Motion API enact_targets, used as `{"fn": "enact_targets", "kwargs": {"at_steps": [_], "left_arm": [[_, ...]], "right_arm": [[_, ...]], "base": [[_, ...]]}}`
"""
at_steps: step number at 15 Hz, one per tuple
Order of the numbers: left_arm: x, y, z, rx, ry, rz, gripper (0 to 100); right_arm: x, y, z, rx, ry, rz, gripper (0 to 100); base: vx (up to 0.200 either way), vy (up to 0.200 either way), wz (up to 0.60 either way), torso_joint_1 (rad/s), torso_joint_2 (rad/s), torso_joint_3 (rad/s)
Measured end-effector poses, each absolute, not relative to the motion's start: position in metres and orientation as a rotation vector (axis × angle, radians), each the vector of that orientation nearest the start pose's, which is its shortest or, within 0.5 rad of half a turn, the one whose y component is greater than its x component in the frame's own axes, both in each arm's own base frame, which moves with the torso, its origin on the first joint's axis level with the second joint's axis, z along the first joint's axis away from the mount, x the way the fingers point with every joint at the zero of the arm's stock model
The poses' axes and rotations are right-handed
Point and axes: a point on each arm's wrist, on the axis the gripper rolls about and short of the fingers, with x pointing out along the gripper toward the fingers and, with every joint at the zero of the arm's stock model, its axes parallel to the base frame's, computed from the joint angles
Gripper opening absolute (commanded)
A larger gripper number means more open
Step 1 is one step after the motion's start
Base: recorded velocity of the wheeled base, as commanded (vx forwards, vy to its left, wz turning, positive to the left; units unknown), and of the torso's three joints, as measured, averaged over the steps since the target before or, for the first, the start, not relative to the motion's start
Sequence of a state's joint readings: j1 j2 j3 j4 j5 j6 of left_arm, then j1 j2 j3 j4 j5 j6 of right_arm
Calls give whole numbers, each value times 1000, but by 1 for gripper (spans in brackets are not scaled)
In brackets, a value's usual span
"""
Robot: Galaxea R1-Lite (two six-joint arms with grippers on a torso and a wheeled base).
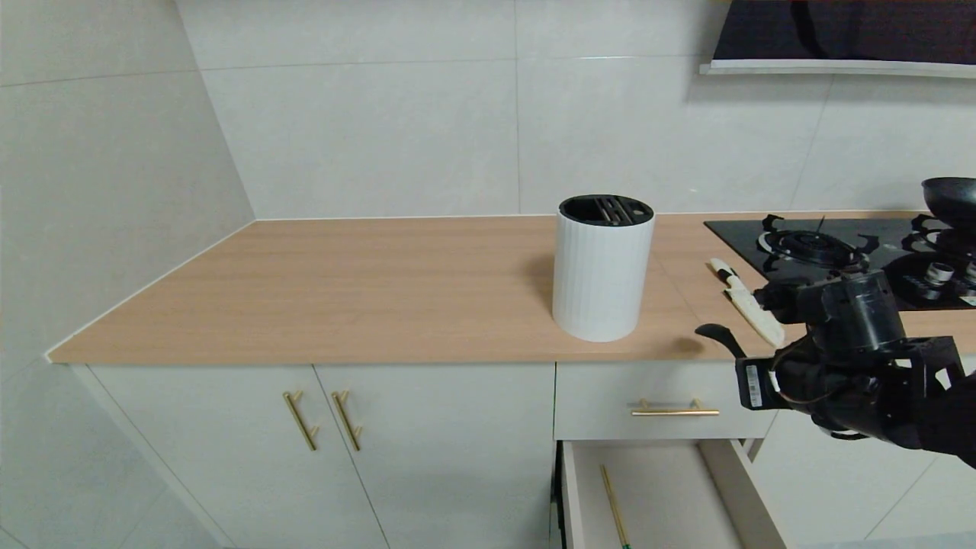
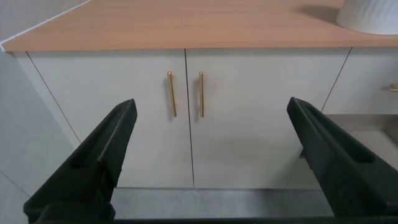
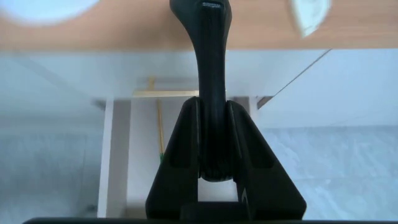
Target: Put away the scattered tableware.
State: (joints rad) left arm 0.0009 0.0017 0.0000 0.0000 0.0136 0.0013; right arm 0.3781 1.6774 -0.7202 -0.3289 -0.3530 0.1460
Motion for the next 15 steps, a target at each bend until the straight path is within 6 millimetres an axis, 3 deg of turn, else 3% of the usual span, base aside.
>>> {"fn": "enact_targets", "kwargs": {"at_steps": [3, 15], "left_arm": [[-23, 0, 76, 2, 2, 15, 100], [-23, 0, 75, 2, 3, 15, 100]], "right_arm": [[251, 97, 132, -138, 617, 8, 0], [249, 100, 130, -146, 623, 23, 0]], "base": [[0, 0, 0, -73, 171, 99], [0, 0, 0, -198, 477, 277]]}}
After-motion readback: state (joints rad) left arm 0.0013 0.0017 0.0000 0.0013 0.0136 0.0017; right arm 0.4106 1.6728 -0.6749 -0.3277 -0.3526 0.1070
